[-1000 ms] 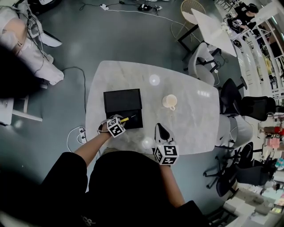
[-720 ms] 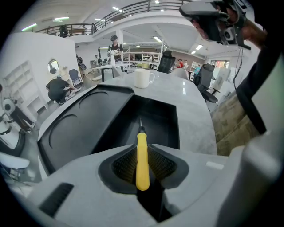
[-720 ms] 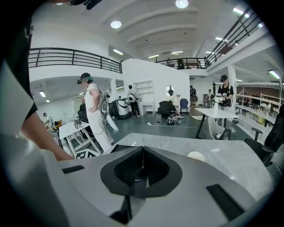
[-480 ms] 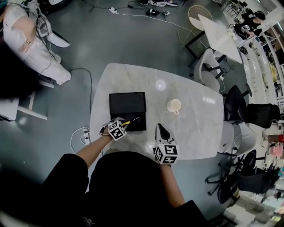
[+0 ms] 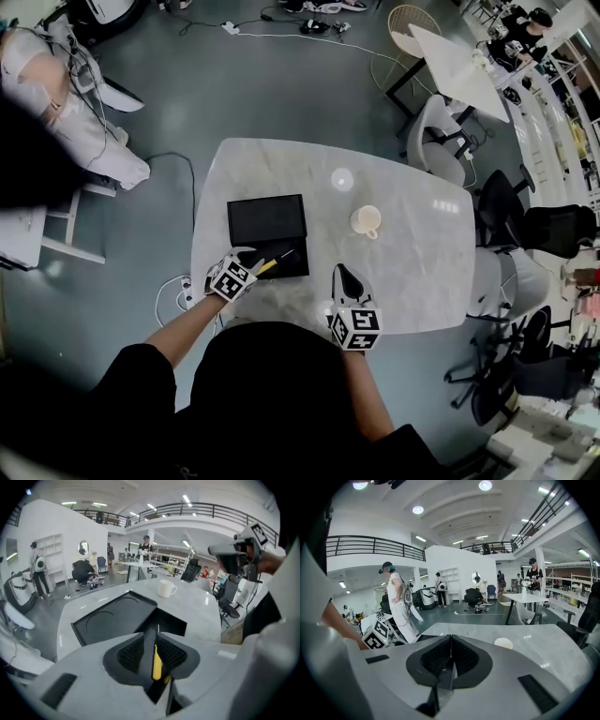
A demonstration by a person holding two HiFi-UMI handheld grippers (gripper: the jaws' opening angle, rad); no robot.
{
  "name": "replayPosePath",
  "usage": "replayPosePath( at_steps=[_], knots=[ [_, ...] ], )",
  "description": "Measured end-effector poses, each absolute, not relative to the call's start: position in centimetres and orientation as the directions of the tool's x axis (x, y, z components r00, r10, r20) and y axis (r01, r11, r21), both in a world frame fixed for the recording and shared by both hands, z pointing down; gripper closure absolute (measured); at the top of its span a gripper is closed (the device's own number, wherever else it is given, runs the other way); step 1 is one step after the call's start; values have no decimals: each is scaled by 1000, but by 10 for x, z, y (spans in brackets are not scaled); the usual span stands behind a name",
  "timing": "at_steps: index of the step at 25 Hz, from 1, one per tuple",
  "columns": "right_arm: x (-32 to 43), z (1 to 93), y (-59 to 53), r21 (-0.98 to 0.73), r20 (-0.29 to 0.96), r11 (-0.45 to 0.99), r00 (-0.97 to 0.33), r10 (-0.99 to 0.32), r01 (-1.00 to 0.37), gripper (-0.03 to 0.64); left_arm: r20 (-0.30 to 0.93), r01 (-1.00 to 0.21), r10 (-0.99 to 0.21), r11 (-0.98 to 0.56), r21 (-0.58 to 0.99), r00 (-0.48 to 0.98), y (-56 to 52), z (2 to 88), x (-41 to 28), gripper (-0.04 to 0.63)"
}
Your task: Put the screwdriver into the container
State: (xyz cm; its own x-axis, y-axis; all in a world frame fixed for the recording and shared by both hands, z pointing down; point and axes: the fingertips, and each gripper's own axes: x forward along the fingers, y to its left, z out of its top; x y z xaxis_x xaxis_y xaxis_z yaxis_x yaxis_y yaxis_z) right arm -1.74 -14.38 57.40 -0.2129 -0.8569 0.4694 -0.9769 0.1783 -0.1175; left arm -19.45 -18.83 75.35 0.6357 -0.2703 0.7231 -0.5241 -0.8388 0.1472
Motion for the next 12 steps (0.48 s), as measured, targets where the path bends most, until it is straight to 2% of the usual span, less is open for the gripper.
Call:
replayPosePath(
  at_steps=[7, 12],
  knots=[
    [-8, 553, -151, -142, 427, 159, -205, -881, -977, 604, 538, -649, -449, -713, 264, 713, -205, 638, -196, 503],
    [1, 531, -161, -133, 403, 161, -202, -893, -978, 604, 374, -651, -549, -716, 251, 748, -209, 556, -190, 503]
  ],
)
